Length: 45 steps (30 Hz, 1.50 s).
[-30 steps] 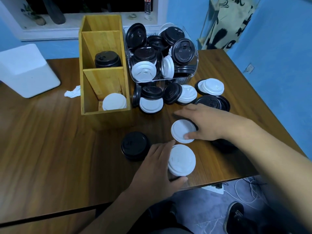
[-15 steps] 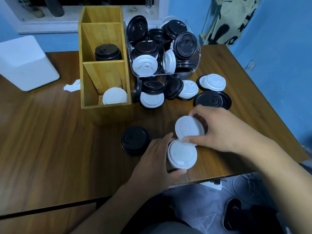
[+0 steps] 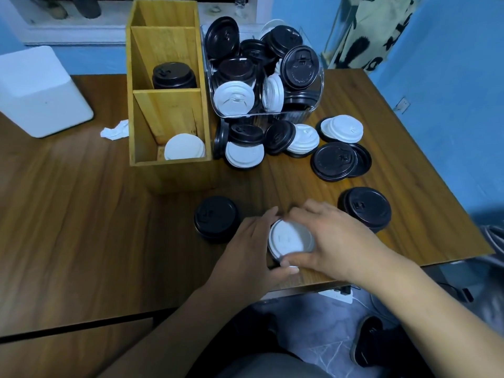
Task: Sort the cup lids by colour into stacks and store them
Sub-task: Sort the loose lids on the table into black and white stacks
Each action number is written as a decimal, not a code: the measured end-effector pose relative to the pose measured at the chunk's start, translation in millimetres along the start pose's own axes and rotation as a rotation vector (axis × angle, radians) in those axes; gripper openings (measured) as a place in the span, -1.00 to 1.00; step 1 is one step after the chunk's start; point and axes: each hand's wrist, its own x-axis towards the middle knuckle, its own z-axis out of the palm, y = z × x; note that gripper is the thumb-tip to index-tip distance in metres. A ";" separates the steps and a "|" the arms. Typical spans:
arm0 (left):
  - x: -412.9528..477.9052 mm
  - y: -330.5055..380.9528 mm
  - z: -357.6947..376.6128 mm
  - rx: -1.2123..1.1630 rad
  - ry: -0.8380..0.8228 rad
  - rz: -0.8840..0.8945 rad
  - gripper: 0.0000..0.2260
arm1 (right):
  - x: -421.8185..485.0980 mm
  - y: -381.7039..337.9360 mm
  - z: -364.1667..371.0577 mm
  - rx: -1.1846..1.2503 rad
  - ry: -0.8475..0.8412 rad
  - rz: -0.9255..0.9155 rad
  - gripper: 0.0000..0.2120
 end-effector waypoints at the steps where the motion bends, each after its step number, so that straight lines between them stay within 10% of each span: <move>1: -0.6 0.2 0.1 0.006 0.008 0.013 -0.08 | 0.7 -0.1 0.1 -0.014 -0.007 0.019 -0.40; 8: 0.4 1.9 -1.4 0.013 0.037 0.050 -0.21 | 6.5 8.9 -17.5 -0.022 -0.018 -0.032 -0.35; 12: 0.9 4.7 -4.4 0.031 0.031 0.049 -0.24 | 33.1 56.3 -43.5 -0.041 0.289 0.080 -0.45; 19: 0.7 3.7 -4.9 0.043 0.007 0.036 -0.22 | 83.0 100.8 -56.4 -0.265 0.098 0.230 -0.16; 26: 0.9 3.9 -4.8 0.052 0.019 0.040 -0.22 | 50.6 65.4 -53.7 -0.051 0.278 0.129 -0.23; 37: 0.2 4.1 -5.1 0.047 0.011 0.054 -0.23 | 65.2 25.2 -14.7 -0.170 0.147 0.310 -0.26; 41: 0.3 4.5 -5.1 0.028 0.020 0.053 -0.23 | 61.8 51.5 -44.4 0.021 -0.042 0.033 -0.48; 45: 0.3 3.9 -4.3 0.037 0.019 0.055 -0.23 | 71.3 56.2 -54.4 -0.032 -0.333 -0.116 -0.16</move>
